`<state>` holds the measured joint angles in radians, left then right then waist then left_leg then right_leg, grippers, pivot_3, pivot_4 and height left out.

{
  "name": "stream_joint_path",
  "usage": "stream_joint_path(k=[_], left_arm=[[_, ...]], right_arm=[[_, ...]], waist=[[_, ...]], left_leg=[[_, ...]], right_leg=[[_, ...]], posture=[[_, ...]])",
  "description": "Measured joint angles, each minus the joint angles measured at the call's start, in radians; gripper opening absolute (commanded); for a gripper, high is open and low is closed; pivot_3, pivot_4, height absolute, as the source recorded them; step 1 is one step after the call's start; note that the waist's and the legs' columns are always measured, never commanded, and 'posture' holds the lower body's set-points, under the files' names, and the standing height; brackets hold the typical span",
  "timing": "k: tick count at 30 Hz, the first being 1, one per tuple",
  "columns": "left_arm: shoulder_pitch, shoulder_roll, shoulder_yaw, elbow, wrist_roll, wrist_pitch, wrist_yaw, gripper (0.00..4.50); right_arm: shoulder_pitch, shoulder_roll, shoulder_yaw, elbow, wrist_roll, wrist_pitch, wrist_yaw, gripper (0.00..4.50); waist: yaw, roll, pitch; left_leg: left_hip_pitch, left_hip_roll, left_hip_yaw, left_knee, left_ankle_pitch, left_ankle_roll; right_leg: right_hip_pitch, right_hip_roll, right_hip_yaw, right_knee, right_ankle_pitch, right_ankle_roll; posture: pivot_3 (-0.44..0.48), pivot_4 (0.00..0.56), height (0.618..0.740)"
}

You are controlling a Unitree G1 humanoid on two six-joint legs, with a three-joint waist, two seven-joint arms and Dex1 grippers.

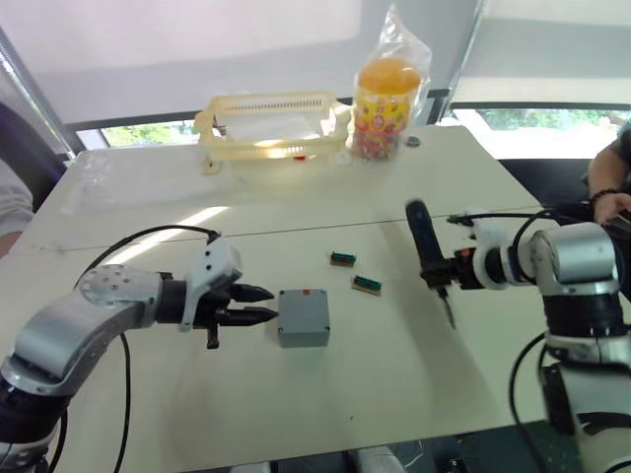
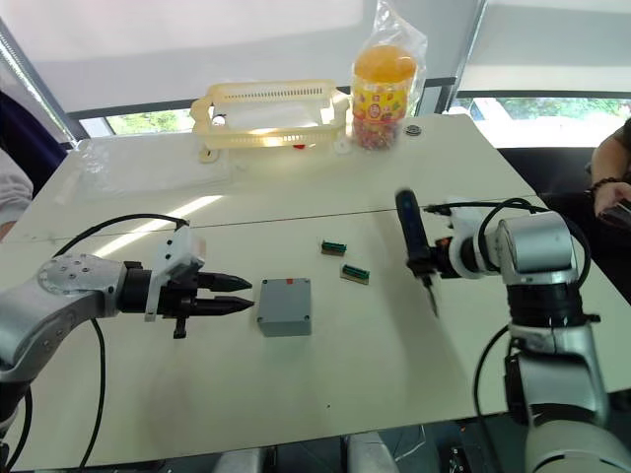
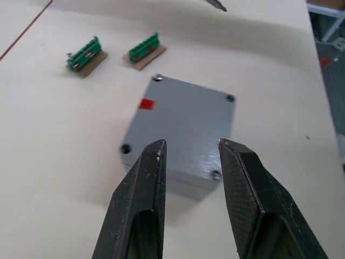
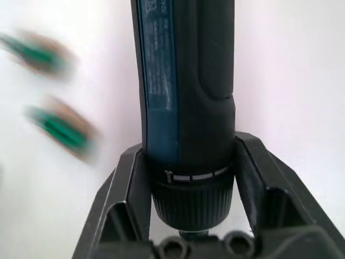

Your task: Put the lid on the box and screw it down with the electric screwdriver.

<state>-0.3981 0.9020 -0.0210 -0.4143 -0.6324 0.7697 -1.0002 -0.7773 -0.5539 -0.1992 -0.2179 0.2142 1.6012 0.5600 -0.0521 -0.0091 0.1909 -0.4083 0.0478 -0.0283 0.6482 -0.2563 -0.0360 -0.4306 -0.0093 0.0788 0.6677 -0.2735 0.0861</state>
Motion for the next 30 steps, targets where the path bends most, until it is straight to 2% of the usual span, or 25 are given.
stream_joint_path(k=[2,5,8,12,15,17,20,30], left_arm=[[-0.015,-0.057,-0.006,0.034,0.006,-0.012,0.013,1.52],[-0.031,-0.116,-0.015,0.095,0.029,-0.019,0.041,1.52],[-0.047,-0.132,-0.039,0.1,0.043,-0.029,0.045,1.52],[-0.048,-0.181,-0.05,0.097,0.072,-0.054,0.067,1.52],[-0.029,-0.192,-0.051,0.085,0.077,-0.055,0.082,1.52],[-0.002,-0.195,-0.051,0.065,0.078,-0.054,0.091,1.52],[0.029,-0.197,-0.071,0.038,0.098,-0.062,0.101,1.52],[0.08,-0.218,-0.145,0.043,0.212,-0.181,0.118,1.52]], right_arm=[[0.086,0.029,0.018,-0.222,-0.056,-0.092,-0.11,1.75],[0.2,0.081,0.093,-0.366,-0.121,-0.273,-0.236,1.75],[0.259,0.177,0.108,-0.376,-0.145,-0.449,-0.322,1.75],[0.331,0.421,0.067,-0.369,-0.09,-0.895,-0.379,1.75],[0.353,0.5,0.053,-0.386,0.048,-0.977,-0.325,1.75],[0.392,0.521,0.057,-0.387,0.158,-0.959,-0.278,1.75],[0.42,0.501,0.082,-0.385,0.229,-0.944,-0.23,1.75],[0.515,0.399,0.19,-0.355,0.253,-0.999,-0.119,1.75]], waist=[[0.009,0.0,-0.001],[0.01,0.0,-0.001],[0.007,0.0,-0.001],[0.005,0.0,-0.001],[0.006,-0.001,-0.001],[0.007,-0.001,-0.001],[0.01,0.0,-0.001],[0.009,0.0,-0.001]], left_leg=[[-0.001,0.0,-0.002,0.0,0.0,0.0],[-0.001,-0.001,0.0,0.001,0.0,0.0],[-0.001,-0.001,0.001,0.002,0.001,-0.002],[0.0,0.0,0.0,0.0,0.001,-0.002],[0.0,0.0,0.0,0.0,0.001,-0.002],[0.0,0.0,0.0,0.001,0.001,-0.002],[0.0,0.0,0.0,0.001,0.001,-0.002],[0.001,0.0,0.0,0.001,0.001,-0.002]], right_leg=[[0.0,0.0,-0.002,0.0,0.0,0.0],[0.001,-0.001,-0.001,-0.002,0.0,0.0],[0.001,-0.002,0.001,-0.002,0.0,0.0],[0.001,0.0,0.0,-0.001,0.0,0.0],[0.002,-0.001,0.0,-0.001,0.0,0.0],[0.002,-0.001,0.0,-0.001,0.0,0.0],[0.002,-0.001,0.0,0.0,0.0,0.0],[0.003,-0.001,-0.001,-0.001,0.0,0.0]], posture=[[0.0,0.15,0.74],[0.0,0.15,0.74],[0.0,0.15,0.74],[0.0,0.15,0.74],[0.0,0.15,0.74],[0.0,0.15,0.74],[0.0,0.15,0.74],[0.0,0.15,0.74]])
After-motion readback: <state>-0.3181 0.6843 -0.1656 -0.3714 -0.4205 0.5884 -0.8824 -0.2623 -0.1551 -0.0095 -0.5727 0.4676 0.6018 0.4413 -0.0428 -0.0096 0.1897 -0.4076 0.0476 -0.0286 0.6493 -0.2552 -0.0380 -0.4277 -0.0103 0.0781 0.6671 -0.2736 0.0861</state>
